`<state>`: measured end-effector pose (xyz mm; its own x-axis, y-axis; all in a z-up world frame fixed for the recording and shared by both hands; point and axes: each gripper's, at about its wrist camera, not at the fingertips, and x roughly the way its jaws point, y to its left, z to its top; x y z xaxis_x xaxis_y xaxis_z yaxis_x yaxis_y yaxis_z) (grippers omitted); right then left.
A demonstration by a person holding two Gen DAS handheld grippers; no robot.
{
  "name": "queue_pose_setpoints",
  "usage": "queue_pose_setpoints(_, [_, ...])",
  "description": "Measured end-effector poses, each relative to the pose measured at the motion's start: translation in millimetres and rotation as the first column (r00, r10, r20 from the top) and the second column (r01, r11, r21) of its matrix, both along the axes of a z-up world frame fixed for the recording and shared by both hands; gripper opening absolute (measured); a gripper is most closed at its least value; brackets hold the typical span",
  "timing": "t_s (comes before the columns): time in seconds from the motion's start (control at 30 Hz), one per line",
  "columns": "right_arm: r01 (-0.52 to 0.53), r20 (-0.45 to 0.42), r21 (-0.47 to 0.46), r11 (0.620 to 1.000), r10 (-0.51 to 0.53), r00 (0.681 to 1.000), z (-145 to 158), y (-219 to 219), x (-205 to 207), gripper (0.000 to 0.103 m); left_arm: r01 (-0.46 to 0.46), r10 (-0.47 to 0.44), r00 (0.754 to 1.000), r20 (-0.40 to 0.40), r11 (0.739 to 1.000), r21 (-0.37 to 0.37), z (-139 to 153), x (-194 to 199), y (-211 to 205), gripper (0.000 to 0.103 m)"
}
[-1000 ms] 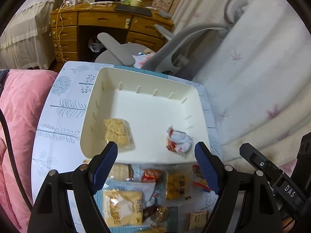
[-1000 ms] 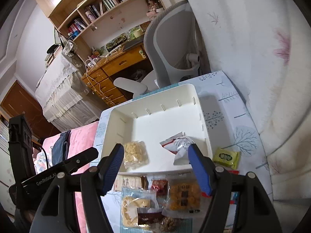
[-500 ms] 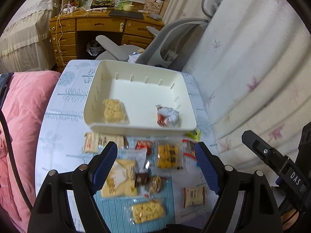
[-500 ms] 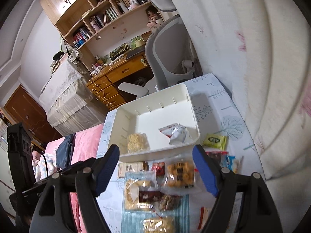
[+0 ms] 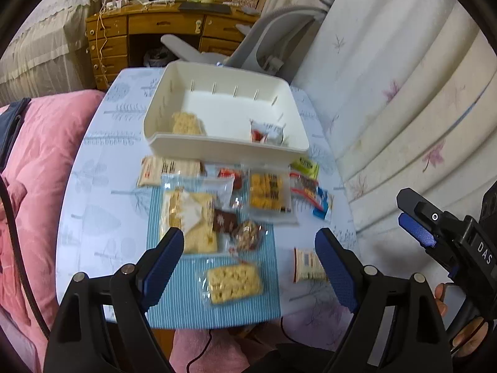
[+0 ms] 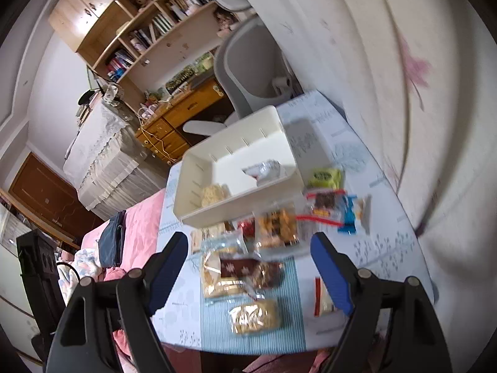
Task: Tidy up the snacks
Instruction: 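Withdraw both open tools from the tray back over the snacks, then grasp the yellow-crisps bag with the left tool while the right tool grasps the red packet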
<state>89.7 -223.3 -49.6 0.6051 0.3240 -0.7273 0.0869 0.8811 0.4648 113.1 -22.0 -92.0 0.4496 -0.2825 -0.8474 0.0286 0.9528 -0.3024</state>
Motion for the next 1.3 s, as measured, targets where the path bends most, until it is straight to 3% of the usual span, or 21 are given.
queue_pose_setpoints(0.27, [0.031, -0.127, 0.026, 0.999, -0.027, 0.992, -32.4, -9.8, -19.8, 0.082, 0.008, -0.007, 0.994, -0.109, 1.0, 0.011, -32.1, -20.4, -8.7, 0.086])
queue_pose_setpoints(0.53, [0.061, -0.234, 0.022, 0.998, -0.054, 0.971, -66.5, -19.0, -31.7, 0.082, 0.027, -0.019, 0.968, -0.251, 0.999, 0.028, -72.1, -19.8, -23.6, 0.086])
queue_pose_setpoints(0.9, [0.092, -0.341, -0.031, 0.995, -0.097, 0.935, -113.4, -30.9, -35.1, 0.082, 0.061, -0.038, 0.906, -0.422, 0.997, 0.042, -129.4, -6.2, -43.2, 0.086])
queue_pose_setpoints(1.3, [0.056, -0.356, -0.146, 0.988, -0.106, 0.928, -156.9, -24.5, -29.6, 0.082, 0.037, -0.001, 0.832, -0.555, 0.998, 0.055, -189.2, 14.7, -42.7, 0.087])
